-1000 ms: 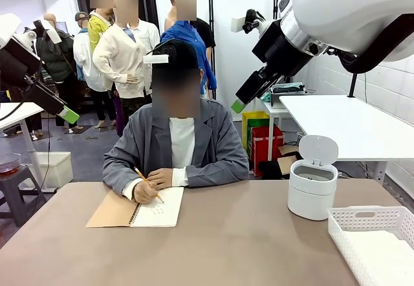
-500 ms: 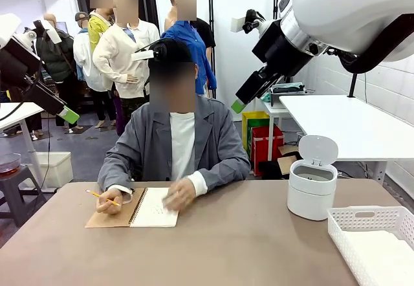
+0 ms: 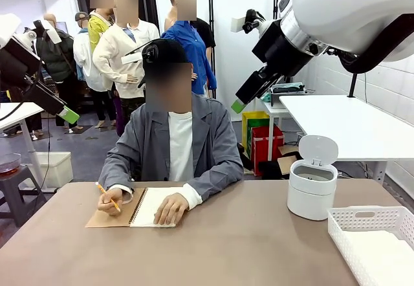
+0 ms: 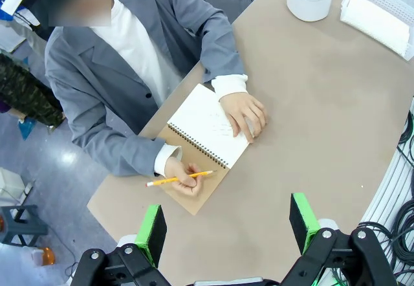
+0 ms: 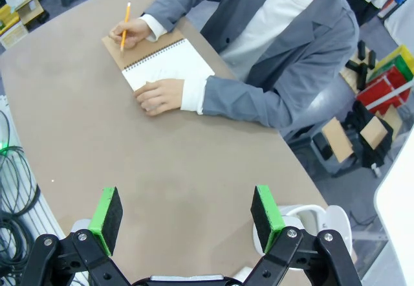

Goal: Sort the paper based on its condition.
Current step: If a person hands you a paper, place it in the Organizing basket , and if it's crumpled, put it in the Trash can.

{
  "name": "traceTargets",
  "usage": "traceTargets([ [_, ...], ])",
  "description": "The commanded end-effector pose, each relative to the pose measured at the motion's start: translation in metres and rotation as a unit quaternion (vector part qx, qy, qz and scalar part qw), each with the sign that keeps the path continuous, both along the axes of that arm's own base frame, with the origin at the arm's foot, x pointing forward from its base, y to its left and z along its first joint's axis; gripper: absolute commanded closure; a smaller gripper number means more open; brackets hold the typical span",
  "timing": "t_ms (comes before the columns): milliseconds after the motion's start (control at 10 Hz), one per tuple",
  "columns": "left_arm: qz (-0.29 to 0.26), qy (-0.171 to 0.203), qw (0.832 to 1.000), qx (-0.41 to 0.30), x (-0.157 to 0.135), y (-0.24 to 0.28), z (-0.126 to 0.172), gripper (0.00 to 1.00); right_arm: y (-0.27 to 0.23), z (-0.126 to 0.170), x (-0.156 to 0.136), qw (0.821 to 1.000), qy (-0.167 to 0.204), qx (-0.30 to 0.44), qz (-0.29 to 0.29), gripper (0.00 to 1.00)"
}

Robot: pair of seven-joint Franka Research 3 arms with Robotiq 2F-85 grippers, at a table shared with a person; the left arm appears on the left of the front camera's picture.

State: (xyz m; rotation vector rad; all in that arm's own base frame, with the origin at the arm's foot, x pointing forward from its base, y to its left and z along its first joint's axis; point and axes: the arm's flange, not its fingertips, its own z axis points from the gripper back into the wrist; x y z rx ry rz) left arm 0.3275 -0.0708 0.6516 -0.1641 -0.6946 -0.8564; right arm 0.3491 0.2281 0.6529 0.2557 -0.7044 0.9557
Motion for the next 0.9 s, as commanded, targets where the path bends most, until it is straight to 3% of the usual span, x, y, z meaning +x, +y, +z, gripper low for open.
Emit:
traceTargets([
  [0, 0.000, -0.001, 1.000, -0.002, -0.0012, 0.0004, 0.0010, 0.00, -0.0009, -0.0006, 0.0007, 1.000, 0.000, -0.001, 0.001, 0.00],
  [800, 0.000, -0.001, 1.000, -0.002, -0.0012, 0.0004, 0.0010, 0.00, -0.0009, -0.0006, 0.0007, 1.000, 0.000, -0.001, 0.001, 0.00],
])
